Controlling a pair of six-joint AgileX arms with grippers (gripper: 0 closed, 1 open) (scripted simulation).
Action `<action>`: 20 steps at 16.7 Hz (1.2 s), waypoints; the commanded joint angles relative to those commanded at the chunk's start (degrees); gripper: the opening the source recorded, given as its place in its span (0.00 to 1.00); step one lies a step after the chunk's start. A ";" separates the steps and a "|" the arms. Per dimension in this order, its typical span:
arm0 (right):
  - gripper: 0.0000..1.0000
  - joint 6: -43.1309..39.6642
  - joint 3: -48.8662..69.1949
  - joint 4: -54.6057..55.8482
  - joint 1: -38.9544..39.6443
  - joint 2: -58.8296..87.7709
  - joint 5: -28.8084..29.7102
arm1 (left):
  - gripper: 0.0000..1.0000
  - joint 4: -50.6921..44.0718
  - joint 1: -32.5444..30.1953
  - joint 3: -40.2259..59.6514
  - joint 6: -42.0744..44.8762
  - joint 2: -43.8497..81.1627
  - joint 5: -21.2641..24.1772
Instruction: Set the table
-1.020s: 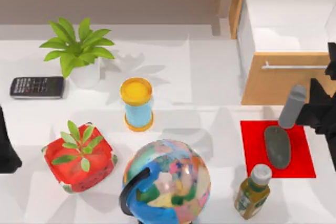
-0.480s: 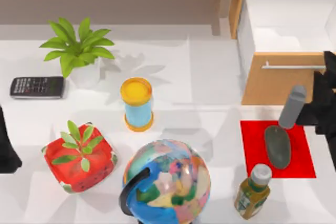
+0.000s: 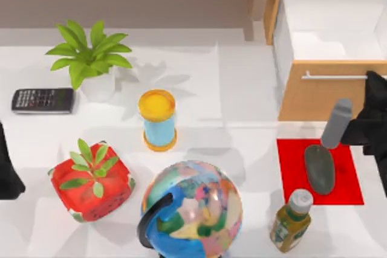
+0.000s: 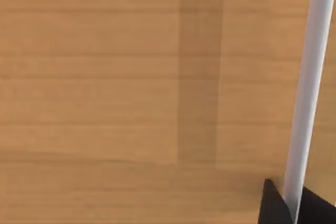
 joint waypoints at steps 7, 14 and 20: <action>0.00 0.18 0.10 -0.23 0.02 0.14 0.01 | 1.00 0.00 0.00 0.00 0.00 0.00 0.00; 0.00 0.03 9.93 -7.10 -2.69 3.29 -2.84 | 1.00 0.00 0.00 0.00 0.00 0.00 0.00; 0.00 0.10 14.18 -9.95 -3.94 4.52 -3.94 | 1.00 0.00 0.00 0.00 0.00 0.00 0.00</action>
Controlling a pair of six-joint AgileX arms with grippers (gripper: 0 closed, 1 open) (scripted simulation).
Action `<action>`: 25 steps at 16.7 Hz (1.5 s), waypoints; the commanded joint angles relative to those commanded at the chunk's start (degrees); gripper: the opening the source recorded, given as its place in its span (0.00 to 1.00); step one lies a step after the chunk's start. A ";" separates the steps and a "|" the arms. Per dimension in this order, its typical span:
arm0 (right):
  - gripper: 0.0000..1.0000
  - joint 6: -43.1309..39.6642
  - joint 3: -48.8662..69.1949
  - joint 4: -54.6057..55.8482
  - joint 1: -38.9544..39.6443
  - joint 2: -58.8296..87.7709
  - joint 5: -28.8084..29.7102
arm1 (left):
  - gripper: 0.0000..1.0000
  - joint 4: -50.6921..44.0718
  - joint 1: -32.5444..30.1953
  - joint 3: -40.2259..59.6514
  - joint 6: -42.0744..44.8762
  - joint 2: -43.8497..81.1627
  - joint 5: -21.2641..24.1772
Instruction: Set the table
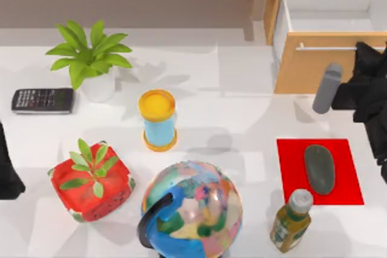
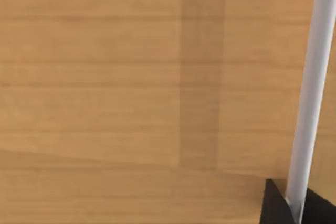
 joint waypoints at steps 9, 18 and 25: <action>0.00 -0.01 9.67 -5.96 -1.44 3.98 -1.67 | 1.00 0.00 0.00 0.00 0.00 0.00 0.00; 0.00 0.21 14.85 -9.15 -2.28 5.77 -2.40 | 1.00 0.00 0.00 0.00 0.00 0.00 0.00; 0.00 0.00 25.05 -14.84 -3.41 10.47 -3.63 | 1.00 0.00 0.00 0.00 0.00 0.00 0.00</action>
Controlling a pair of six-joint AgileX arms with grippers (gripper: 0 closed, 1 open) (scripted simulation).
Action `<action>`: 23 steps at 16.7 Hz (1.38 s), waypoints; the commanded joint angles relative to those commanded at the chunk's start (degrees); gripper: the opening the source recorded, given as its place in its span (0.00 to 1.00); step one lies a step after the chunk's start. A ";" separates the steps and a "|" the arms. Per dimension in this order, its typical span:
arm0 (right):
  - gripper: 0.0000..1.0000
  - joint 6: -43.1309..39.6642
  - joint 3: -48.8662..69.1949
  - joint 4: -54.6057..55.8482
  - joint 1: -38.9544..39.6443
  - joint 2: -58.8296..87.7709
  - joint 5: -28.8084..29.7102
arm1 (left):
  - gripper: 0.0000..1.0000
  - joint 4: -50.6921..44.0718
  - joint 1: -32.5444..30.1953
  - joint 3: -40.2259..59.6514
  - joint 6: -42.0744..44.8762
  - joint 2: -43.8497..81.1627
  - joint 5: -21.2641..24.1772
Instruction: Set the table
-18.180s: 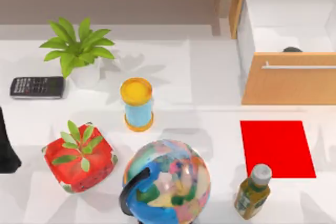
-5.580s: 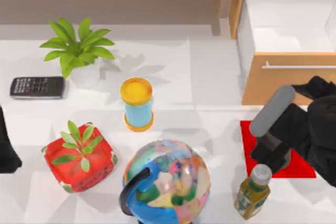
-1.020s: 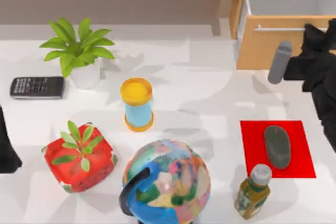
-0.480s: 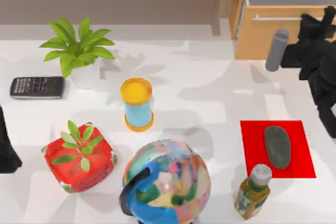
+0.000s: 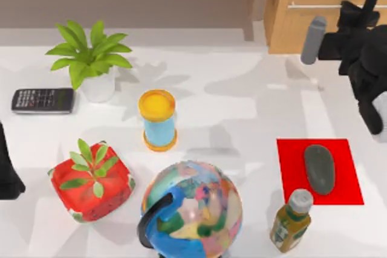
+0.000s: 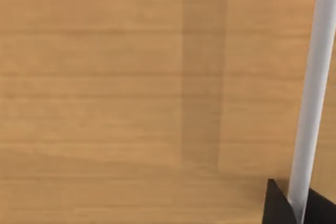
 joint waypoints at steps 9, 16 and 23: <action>0.00 0.11 6.30 -3.55 -0.83 2.60 -0.67 | 1.00 0.00 0.00 0.00 0.00 0.00 0.00; 0.53 0.11 6.30 -3.55 -0.83 2.60 -0.67 | 1.00 0.00 0.00 0.00 0.00 0.00 0.00; 1.00 0.11 6.30 -3.55 -0.83 2.60 -0.67 | 1.00 0.00 0.00 0.00 0.00 0.00 0.00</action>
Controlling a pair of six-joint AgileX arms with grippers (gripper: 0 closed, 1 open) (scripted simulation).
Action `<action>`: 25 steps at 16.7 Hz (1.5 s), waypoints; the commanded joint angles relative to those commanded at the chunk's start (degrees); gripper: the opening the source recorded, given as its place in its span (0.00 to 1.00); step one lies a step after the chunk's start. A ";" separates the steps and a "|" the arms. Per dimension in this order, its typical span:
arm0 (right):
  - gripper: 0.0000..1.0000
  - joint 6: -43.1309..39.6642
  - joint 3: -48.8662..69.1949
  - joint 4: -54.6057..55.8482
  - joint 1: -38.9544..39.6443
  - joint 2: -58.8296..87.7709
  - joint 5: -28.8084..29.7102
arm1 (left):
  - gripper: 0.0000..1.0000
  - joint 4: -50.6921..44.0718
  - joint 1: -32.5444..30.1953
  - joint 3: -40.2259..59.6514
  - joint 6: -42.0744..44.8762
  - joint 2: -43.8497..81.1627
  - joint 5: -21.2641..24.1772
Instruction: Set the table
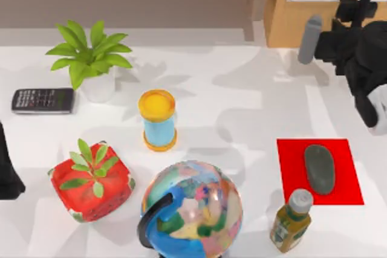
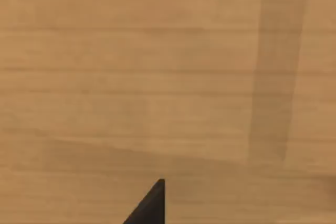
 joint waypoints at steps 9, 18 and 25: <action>1.00 0.55 -2.14 -0.41 0.43 0.38 0.03 | 1.00 0.00 0.00 0.00 0.00 0.00 0.00; 1.00 0.89 -8.32 5.49 2.69 -2.49 -1.12 | 1.00 0.00 0.00 0.00 0.00 0.00 0.00; 1.00 0.62 -12.70 5.51 1.63 -3.96 1.25 | 1.00 0.00 0.00 0.00 0.00 0.00 0.00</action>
